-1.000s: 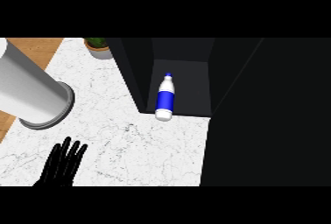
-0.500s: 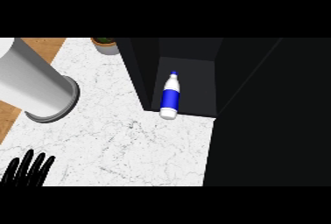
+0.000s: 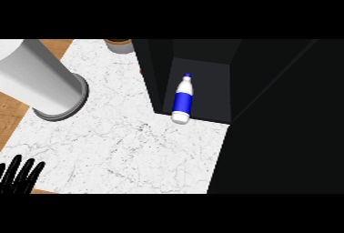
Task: Pick up the bottled water, place it into the cabinet and close the cabinet
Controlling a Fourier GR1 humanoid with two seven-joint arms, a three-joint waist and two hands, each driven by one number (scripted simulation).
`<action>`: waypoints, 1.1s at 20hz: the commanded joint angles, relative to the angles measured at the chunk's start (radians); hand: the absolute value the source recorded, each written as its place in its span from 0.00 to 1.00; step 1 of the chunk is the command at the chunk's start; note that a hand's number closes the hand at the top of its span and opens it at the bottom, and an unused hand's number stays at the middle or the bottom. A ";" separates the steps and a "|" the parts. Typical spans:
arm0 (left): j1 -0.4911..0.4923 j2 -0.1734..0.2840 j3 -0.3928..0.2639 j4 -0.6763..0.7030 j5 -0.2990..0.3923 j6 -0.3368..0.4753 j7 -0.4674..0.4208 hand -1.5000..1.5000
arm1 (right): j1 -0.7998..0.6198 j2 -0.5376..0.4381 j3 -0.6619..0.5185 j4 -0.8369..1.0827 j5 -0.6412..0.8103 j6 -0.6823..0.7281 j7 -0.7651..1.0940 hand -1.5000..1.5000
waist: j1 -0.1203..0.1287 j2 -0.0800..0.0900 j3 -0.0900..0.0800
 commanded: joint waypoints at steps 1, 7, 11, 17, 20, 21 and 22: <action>0.004 0.020 0.025 0.012 0.011 -0.032 -0.014 0.00 | -0.077 0.027 0.142 0.015 0.020 0.016 0.165 1.00 | 0.010 0.002 -0.003; 0.009 0.041 0.040 0.005 0.026 -0.050 -0.002 0.00 | -0.141 0.100 0.109 0.091 -0.032 -0.019 0.201 1.00 | 0.030 0.015 -0.002; -0.012 0.062 0.062 0.001 0.026 -0.065 0.002 0.00 | -0.145 0.136 0.080 0.120 -0.066 -0.032 0.208 1.00 | 0.028 0.023 -0.001; 0.005 0.074 0.075 -0.011 0.033 -0.076 0.004 0.00 | -0.172 0.211 0.051 0.198 -0.180 -0.064 0.267 1.00 | 0.058 0.031 0.003; -0.019 0.073 0.095 -0.016 0.061 -0.070 0.018 0.00 | -0.233 0.278 0.033 0.275 -0.248 -0.079 0.288 1.00 | 0.046 0.037 0.006; 0.000 0.087 0.094 -0.006 0.049 -0.092 0.011 0.00 | -0.248 0.293 0.034 0.278 -0.288 -0.080 0.309 1.00 | 0.055 0.031 0.005; -0.006 0.081 0.099 0.000 0.067 -0.090 0.018 0.00 | -0.279 0.306 0.028 0.315 -0.319 -0.070 0.319 1.00 | 0.049 0.034 0.006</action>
